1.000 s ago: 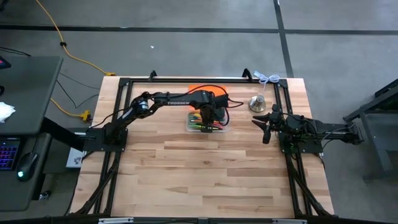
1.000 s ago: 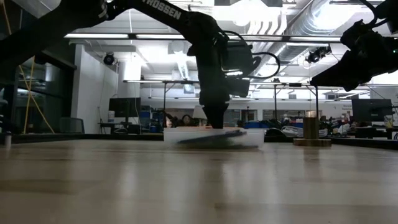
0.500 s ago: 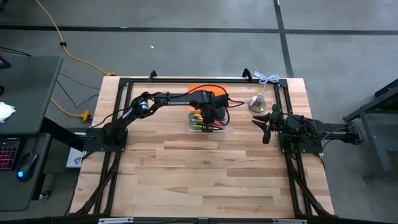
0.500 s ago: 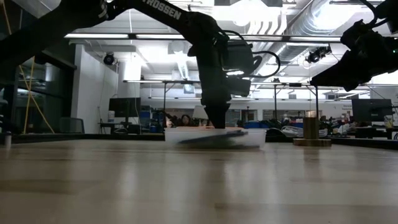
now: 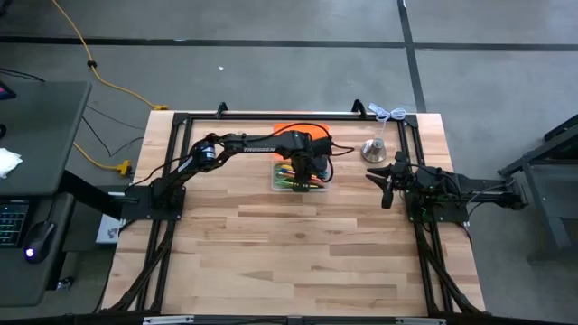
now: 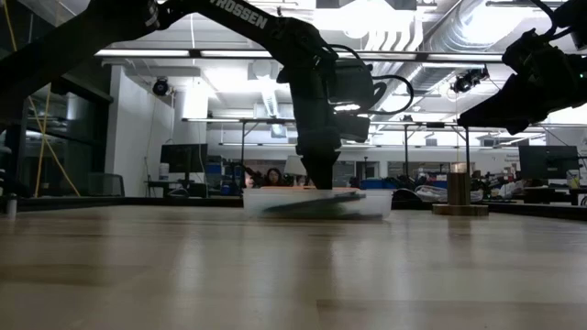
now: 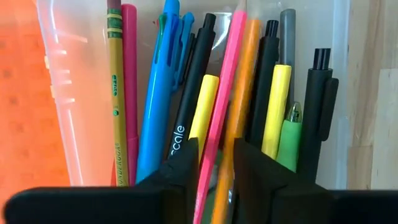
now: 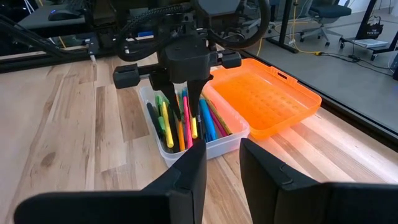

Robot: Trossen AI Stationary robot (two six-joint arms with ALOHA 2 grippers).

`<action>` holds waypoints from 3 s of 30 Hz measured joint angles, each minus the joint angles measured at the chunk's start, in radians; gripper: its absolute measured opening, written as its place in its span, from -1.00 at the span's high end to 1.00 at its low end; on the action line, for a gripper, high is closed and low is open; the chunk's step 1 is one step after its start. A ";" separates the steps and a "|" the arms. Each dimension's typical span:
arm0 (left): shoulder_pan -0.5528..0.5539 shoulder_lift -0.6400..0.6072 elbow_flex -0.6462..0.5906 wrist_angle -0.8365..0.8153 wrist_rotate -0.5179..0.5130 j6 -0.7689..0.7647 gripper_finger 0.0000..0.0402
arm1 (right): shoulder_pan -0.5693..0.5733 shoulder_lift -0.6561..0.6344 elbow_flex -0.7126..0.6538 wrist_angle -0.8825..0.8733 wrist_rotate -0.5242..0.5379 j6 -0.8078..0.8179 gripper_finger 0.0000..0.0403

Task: Pick & place school supplies into a supply box
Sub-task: Put the orange pencil into the supply box, then return to Home Position

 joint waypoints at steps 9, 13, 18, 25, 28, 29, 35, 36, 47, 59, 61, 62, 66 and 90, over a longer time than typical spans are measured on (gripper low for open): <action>0.001 -0.003 0.108 -0.092 -0.046 0.000 0.21 | 0.000 0.000 0.000 0.000 0.000 0.000 0.63; 0.009 -0.003 0.214 -0.138 -0.047 -0.004 0.20 | 0.000 0.000 0.000 0.000 0.000 0.000 0.63; 0.021 -0.006 0.328 -0.197 -0.045 -0.028 0.20 | 0.000 0.000 0.000 0.000 -0.001 0.000 0.63; 0.041 -0.107 0.305 -0.272 -0.021 -0.119 0.22 | 0.000 0.000 0.000 0.000 0.000 -0.003 0.63; 0.047 -0.148 0.305 -0.296 -0.021 -0.145 0.23 | 0.000 0.000 0.000 0.001 0.000 -0.003 0.63; 0.046 -0.163 0.305 -0.302 -0.018 -0.154 0.23 | 0.000 0.000 0.000 0.003 0.000 -0.003 0.63; 0.046 -0.258 0.305 -0.323 0.003 -0.179 0.23 | 0.000 0.000 0.000 0.038 -0.001 -0.003 0.63; 0.045 -0.272 0.305 -0.322 0.005 -0.182 0.23 | 0.000 0.000 0.000 0.043 -0.003 -0.002 0.63; 0.045 -0.411 0.305 -0.312 0.087 -0.224 0.23 | 0.000 0.000 0.000 0.058 -0.008 0.024 0.63; 0.045 -0.473 0.305 -0.314 0.183 -0.208 0.22 | 0.000 0.000 0.000 0.054 -0.007 0.023 0.63; 0.045 -0.473 0.305 -0.319 0.186 -0.207 0.22 | -0.001 0.000 0.000 0.053 -0.003 0.023 0.63; 0.045 -0.473 0.304 -0.326 0.192 -0.206 0.22 | 0.000 0.000 0.000 0.053 0.001 0.023 0.63; 0.022 -0.476 0.257 -0.331 0.221 -0.206 0.22 | -0.001 0.000 0.000 0.052 0.021 0.023 0.63; -0.056 -0.956 -0.646 0.330 0.158 -0.384 0.22 | 0.000 -0.001 0.000 0.052 0.120 0.019 0.63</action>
